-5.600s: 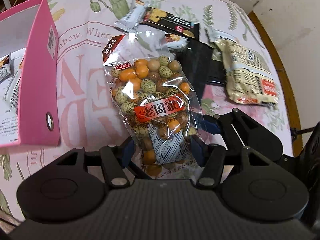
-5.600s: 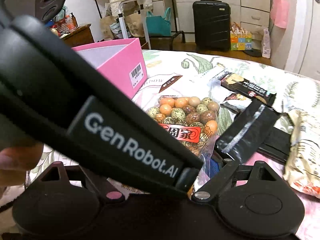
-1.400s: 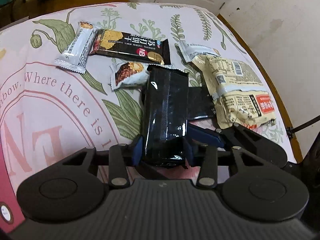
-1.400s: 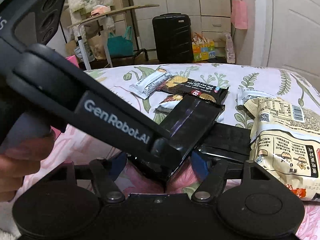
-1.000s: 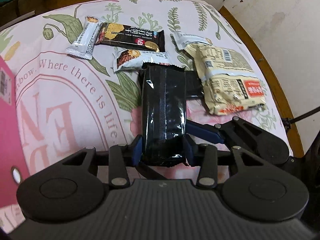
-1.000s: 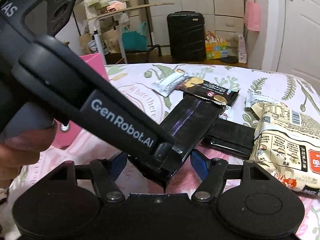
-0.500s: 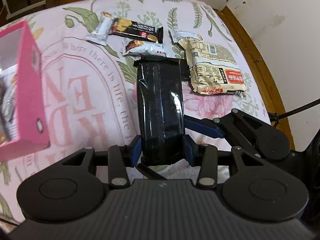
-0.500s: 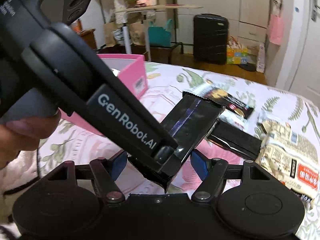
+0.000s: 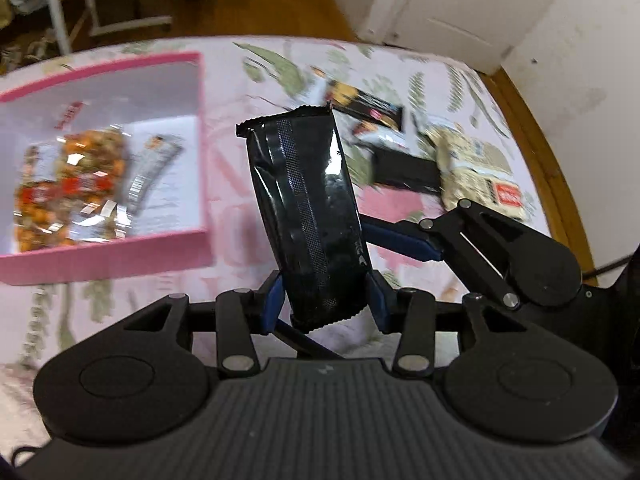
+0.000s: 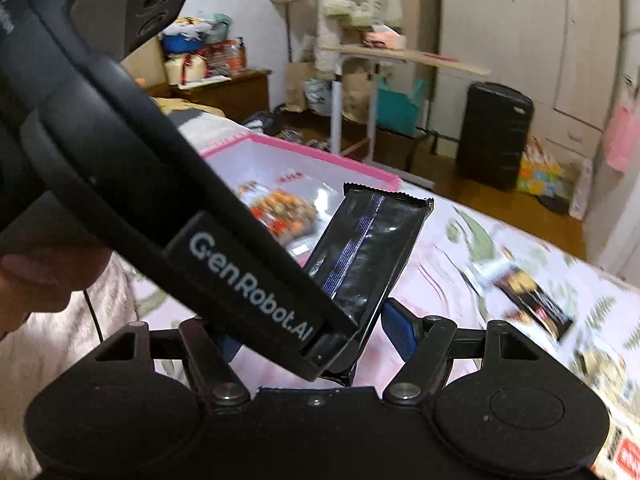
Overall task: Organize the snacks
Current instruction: 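Carry the black bar into the pink box and open the left gripper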
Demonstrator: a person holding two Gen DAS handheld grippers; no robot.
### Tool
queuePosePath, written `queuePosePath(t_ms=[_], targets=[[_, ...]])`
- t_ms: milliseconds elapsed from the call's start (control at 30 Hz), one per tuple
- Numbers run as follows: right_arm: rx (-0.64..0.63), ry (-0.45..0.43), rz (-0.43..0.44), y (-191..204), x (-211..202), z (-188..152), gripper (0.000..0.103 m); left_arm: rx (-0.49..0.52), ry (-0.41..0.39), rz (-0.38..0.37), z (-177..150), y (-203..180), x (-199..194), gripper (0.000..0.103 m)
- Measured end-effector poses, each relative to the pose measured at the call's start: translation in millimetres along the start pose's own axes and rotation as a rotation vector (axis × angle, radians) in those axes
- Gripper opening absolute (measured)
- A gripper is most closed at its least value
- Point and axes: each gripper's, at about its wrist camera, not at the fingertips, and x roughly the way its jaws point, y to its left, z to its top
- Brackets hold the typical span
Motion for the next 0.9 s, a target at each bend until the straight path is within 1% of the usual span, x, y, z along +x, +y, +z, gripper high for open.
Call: queuePosePath(t_ms=[100,200,433,533,700,833,900], targets=[[-0.028,-0.023,0.021,5,12,15,0.075,-0.013,-0.019,0.02,8,18,-11,0.042],[-0.054,-0.042,0.035,12,25,22,0.075,-0.017,-0.013,0.039,22,32,-12,0.042],[-0.001,-0.051,0.103,11,67,42,0.074,-0.04,0.015,0.124,51,69,-1,0.044],[0.03,-0.03,0.119,12,88,43,0.074,-0.057,0.047,0.14,60,87,13,0.045],[0.071,0.025,0.137,15,120,45,0.074,-0.098,0.091,0.142,64,111,38,0.045],[0.089,0.065,0.135,14,135,47,0.074,-0.123,0.103,0.131,65,122,50,0.046],[0.079,0.068,0.11,18,136,49,0.075,-0.126,0.094,0.125,65,124,52,0.047]])
